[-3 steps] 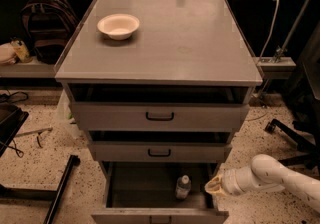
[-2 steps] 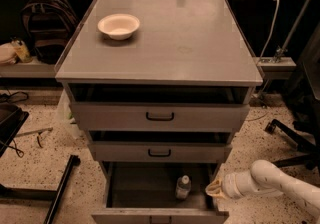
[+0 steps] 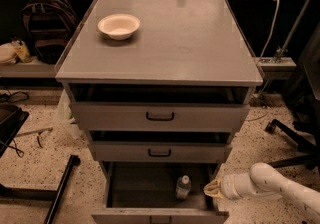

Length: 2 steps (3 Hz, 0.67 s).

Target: Pick blue plastic bottle from bottom drawer and place on counter

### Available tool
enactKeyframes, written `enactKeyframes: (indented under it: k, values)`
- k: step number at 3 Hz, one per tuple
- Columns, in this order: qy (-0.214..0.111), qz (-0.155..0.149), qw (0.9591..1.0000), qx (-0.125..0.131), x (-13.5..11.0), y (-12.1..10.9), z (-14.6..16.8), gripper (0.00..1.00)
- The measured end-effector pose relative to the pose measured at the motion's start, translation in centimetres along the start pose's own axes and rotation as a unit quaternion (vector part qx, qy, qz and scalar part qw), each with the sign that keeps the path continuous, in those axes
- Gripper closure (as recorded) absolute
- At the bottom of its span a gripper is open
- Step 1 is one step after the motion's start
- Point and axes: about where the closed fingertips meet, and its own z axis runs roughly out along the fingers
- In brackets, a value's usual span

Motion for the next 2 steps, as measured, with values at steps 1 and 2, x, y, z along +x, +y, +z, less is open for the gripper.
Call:
enactKeyframes:
  k: [1, 2]
  values:
    - [-0.009, -0.019, 0.9996, 0.019, -0.22, -0.17, 0.51, 0.64]
    - [-0.013, -0.037, 0.9986, 0.035, -0.23, -0.31, 0.72, 0.4]
